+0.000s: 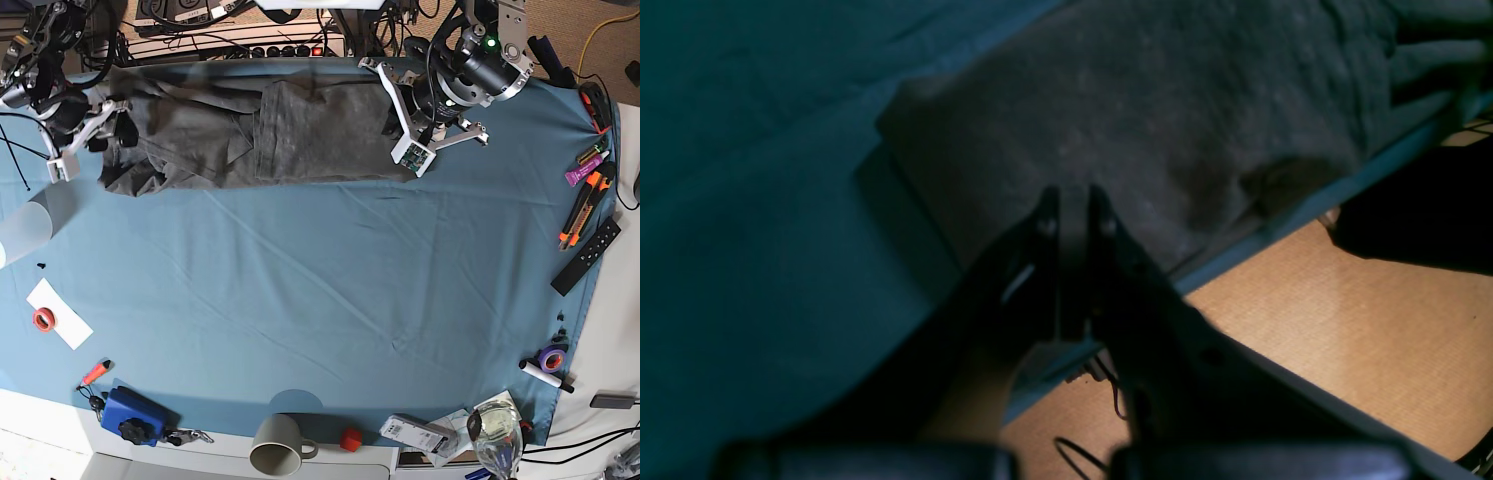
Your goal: Fold the T-shirt properly
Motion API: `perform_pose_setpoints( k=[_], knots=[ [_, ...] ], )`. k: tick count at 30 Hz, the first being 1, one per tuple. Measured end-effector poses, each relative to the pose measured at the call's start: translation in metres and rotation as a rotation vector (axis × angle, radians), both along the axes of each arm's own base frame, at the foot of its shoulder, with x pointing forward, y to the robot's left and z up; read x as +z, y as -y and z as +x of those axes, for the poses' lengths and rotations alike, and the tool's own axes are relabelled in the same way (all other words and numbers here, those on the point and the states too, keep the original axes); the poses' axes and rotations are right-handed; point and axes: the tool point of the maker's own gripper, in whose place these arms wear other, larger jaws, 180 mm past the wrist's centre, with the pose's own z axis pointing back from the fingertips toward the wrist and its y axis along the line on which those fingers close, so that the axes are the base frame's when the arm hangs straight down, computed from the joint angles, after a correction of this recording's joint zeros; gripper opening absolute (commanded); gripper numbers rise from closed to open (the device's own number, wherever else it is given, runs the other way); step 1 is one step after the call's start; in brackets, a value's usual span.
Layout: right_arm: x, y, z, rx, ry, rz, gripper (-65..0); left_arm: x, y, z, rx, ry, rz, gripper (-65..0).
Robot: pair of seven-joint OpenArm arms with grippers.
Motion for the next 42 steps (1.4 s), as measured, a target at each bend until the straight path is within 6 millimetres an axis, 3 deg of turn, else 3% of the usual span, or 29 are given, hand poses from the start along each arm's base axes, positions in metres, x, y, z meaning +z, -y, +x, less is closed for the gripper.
perform_pose_setpoints(
  k=[5, 10, 13, 21, 23, 30, 32, 38, 42],
  knots=[
    [0.001, 0.007, 0.008, -0.012, 0.006, -0.029, -27.7, 0.000, 0.000, 0.000, 0.000, 0.000, 0.000, -65.0],
    [-0.033, 0.016, -0.004, -0.075, -0.111, 0.051, -27.7, 0.000, 0.000, 0.000, 0.000, 0.001, -0.001, -65.0],
    [-0.043, 0.018, -0.003, -0.069, -0.124, 0.101, -27.7, 0.001, 0.001, 0.001, -0.002, 0.004, -0.005, -65.0],
    [-0.046, 0.015, 0.004, -0.105, -0.069, 0.229, -27.7, 0.003, 0.002, 0.003, 0.001, 0.020, -0.014, -65.0],
    [-0.042, 0.006, 0.004, -0.108, -0.043, 0.299, -27.7, 0.003, 0.002, 0.003, 0.001, 0.021, -0.015, -65.0],
    [-0.042, -0.008, -0.009, -0.114, -0.027, 0.404, -27.7, 0.004, 0.002, 0.004, 0.002, 0.024, -0.017, -65.0],
    [-0.042, -0.008, -0.011, -0.117, -0.028, 0.406, -32.6, 0.005, 0.003, 0.005, 0.003, 0.031, -0.022, -65.0],
    [-0.049, -0.009, -0.020, -0.113, -0.075, 0.391, -64.9, 0.005, 0.003, 0.005, 0.004, 0.035, -0.024, -65.0],
    [-0.049, -0.009, -0.020, -0.113, -0.078, 0.391, -65.0, 0.005, 0.003, 0.005, 0.004, 0.035, -0.024, -65.0]
  ],
)
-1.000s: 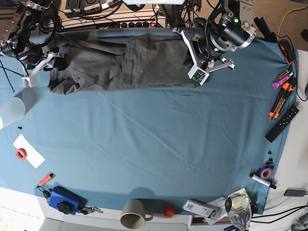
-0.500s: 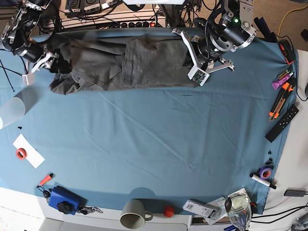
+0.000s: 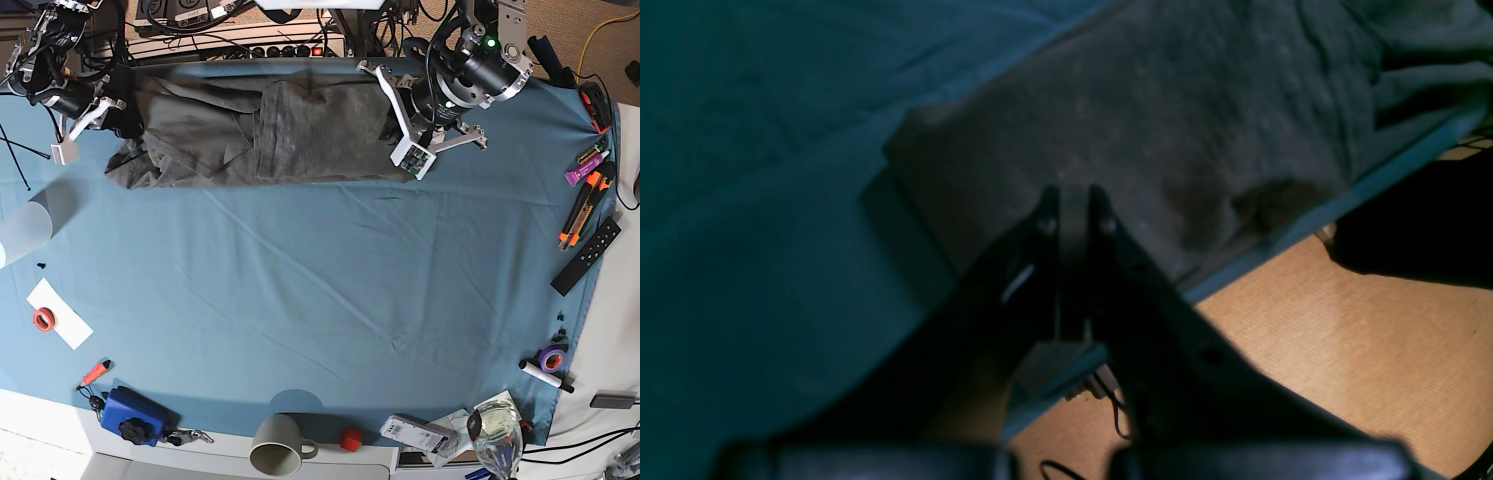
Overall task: Fold the T-shirt properly
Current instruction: 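Lift the strip end with the right gripper and fold it over the bundle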
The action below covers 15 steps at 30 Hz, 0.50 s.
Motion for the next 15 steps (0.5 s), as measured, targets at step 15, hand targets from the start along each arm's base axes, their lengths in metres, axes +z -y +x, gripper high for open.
perform_pose_setpoints(
  k=[15],
  knots=[
    [0.046, 0.086, 0.082, -0.038, -0.016, -0.401, -65.0, -0.003, -0.002, -0.003, -0.004, -0.019, 0.013, -65.0]
  ],
)
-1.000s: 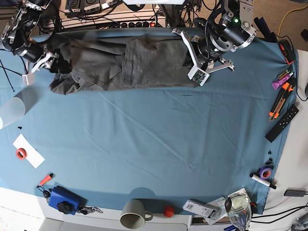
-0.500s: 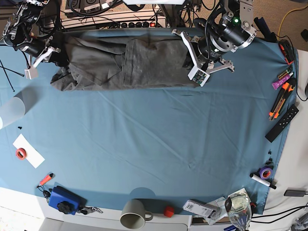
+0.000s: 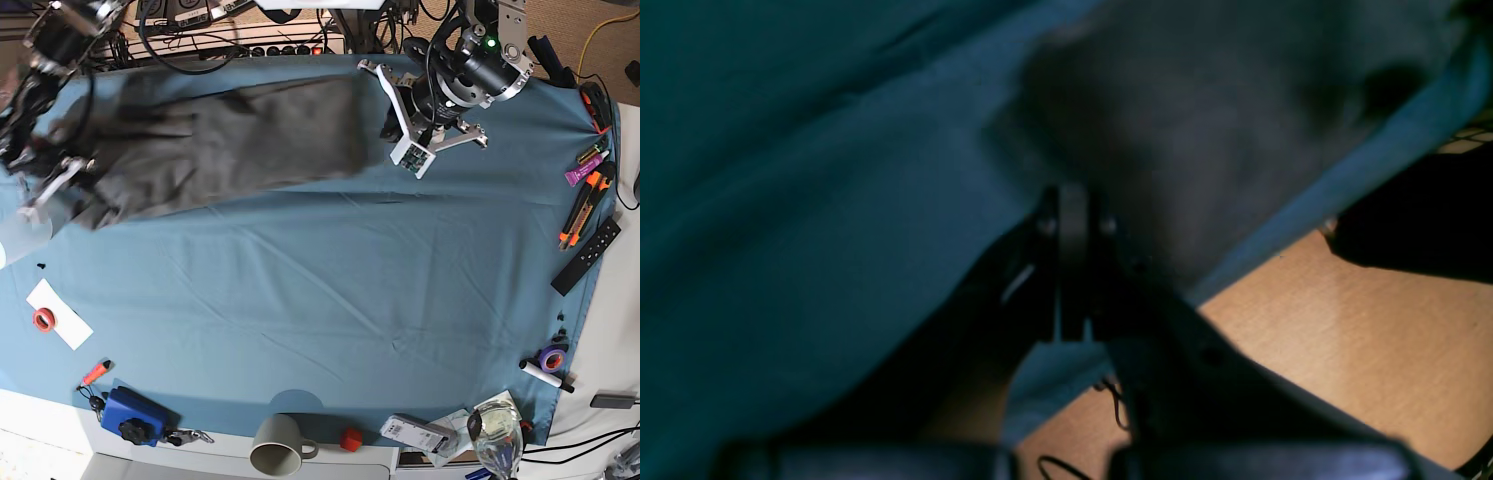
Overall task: Fold the T-shirt properly
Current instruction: 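Lift the strip end with the right gripper and fold it over the bundle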
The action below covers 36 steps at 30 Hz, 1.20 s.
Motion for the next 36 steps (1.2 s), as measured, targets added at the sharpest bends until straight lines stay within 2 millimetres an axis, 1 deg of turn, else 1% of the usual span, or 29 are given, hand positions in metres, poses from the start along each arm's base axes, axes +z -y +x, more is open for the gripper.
perform_pose_setpoints(
  k=[1, 3, 4, 6, 7, 9, 10, 13, 16, 18, 20, 25, 27, 29, 31, 34, 36],
  knots=[
    [0.009, 0.006, 0.007, -0.001, 0.019, -0.019, -65.0, 0.000, 0.000, 0.000, 0.000, -0.001, 0.001, -65.0],
    [0.021, 0.012, 0.014, 0.002, 0.051, -0.030, -65.0, 0.000, 0.000, 0.000, 0.000, -0.001, 0.001, -65.0],
    [0.023, 0.014, 0.014, 0.003, 0.050, -0.035, -65.0, 0.000, 0.000, 0.000, 0.000, 0.000, 0.001, -65.0],
    [0.019, 0.014, 0.008, 0.006, 0.019, -0.036, -65.0, 0.000, 0.000, 0.000, 0.000, -0.001, 0.001, -65.0],
    [0.018, 0.012, 0.006, 0.010, 0.020, -0.022, -65.0, 0.000, 0.000, 0.000, 0.000, -0.001, 0.001, -65.0],
    [0.019, 0.000, 0.008, 0.027, 0.054, 0.038, -65.0, 0.000, 0.000, 0.000, 0.002, -0.002, 0.000, -65.0],
    [0.022, -0.007, 0.010, 0.052, 0.082, 0.069, -65.0, -0.002, -0.002, 0.000, 0.030, -0.020, -0.003, -65.0],
    [0.033, -0.029, 0.014, 0.121, 0.173, 0.177, -65.0, -0.003, -0.005, 0.000, 0.062, -0.032, -0.007, -65.0],
    [0.043, -0.045, 0.014, 0.158, 0.231, 0.244, -65.0, -0.004, -0.010, -0.002, 0.077, -0.039, 0.000, -65.0],
    [0.050, -0.054, 0.009, 0.187, 0.250, 0.256, -65.0, -0.001, -0.019, -0.001, 0.106, -0.031, 0.011, -65.0],
    [0.056, -0.063, 0.004, 0.220, 0.266, 0.264, -65.0, 0.003, -0.034, 0.003, 0.175, -0.011, 0.012, -65.0],
    [0.076, -0.091, -0.009, 0.322, 0.310, 0.267, -65.0, -0.005, -0.085, 0.000, 0.349, -0.039, 0.076, -65.0],
    [0.084, -0.102, -0.015, 0.363, 0.325, 0.268, -65.0, -0.006, -0.101, -0.004, 0.397, -0.048, 0.083, -65.0],
    [0.090, -0.110, -0.019, 0.396, 0.335, 0.260, -65.0, -0.005, -0.106, -0.008, 0.420, -0.062, 0.040, -65.0],
    [0.095, -0.117, -0.021, 0.421, 0.345, 0.252, -65.0, -0.004, -0.105, -0.013, 0.405, -0.076, -0.009, -65.0],
    [0.096, -0.131, -0.021, 0.424, 0.378, 0.287, -65.0, 0.003, -0.108, -0.013, 0.417, -0.074, -0.080, -65.0],
    [0.094, -0.141, -0.022, 0.412, 0.398, 0.333, -65.0, 0.007, -0.115, -0.013, 0.436, -0.062, -0.097, -65.0]
  ],
)
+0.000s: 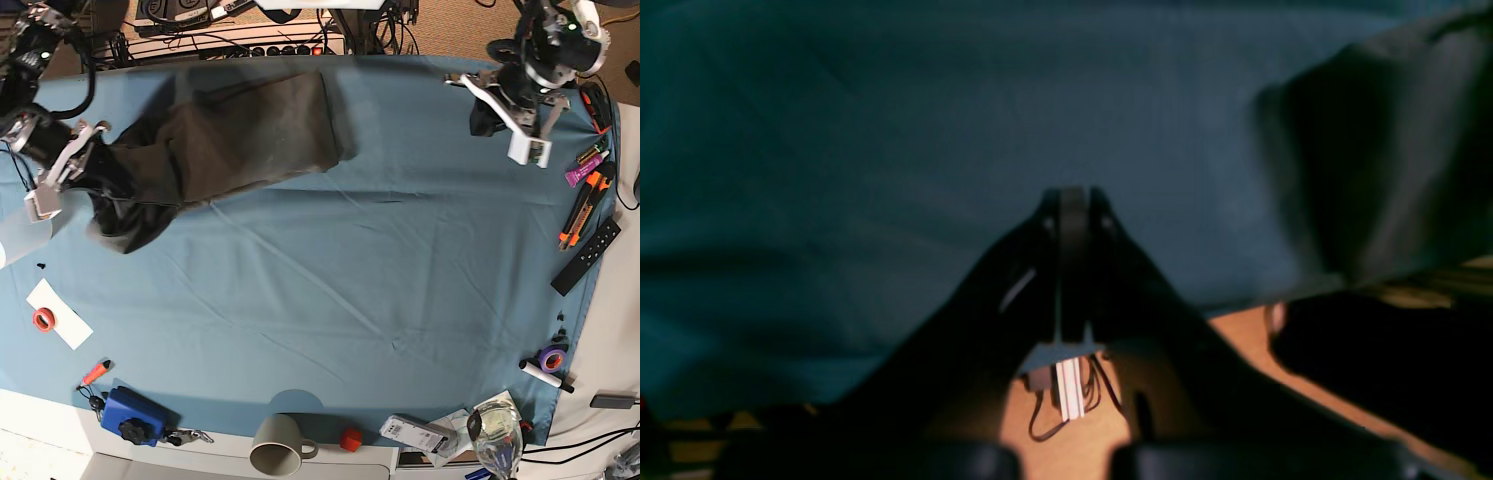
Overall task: Fold the T-shirt properly
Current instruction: 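Lift the strip end with the right gripper and fold it over the bundle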
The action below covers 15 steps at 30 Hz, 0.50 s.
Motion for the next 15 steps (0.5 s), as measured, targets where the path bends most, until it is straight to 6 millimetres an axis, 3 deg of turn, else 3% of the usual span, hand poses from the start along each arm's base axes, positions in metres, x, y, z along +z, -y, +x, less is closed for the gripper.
perform_pose_setpoints(
  k=[5, 11, 15],
  knots=[
    [-0.008, -0.015, -0.002, -0.022, -0.001, 0.078, -65.0, 0.014, -0.027, 0.000, 0.037, 0.063, -0.003, -65.0],
    [-0.015, -0.025, -0.003, -0.012, -0.015, 0.098, -65.0, 0.041, -0.076, -0.004, 0.143, 0.171, 0.034, -65.0],
    [-0.031, -0.049, -0.007, 0.063, -0.073, 0.087, -65.0, 0.061, -0.115, -0.010, 0.261, 0.241, 0.099, -65.0]
  ],
)
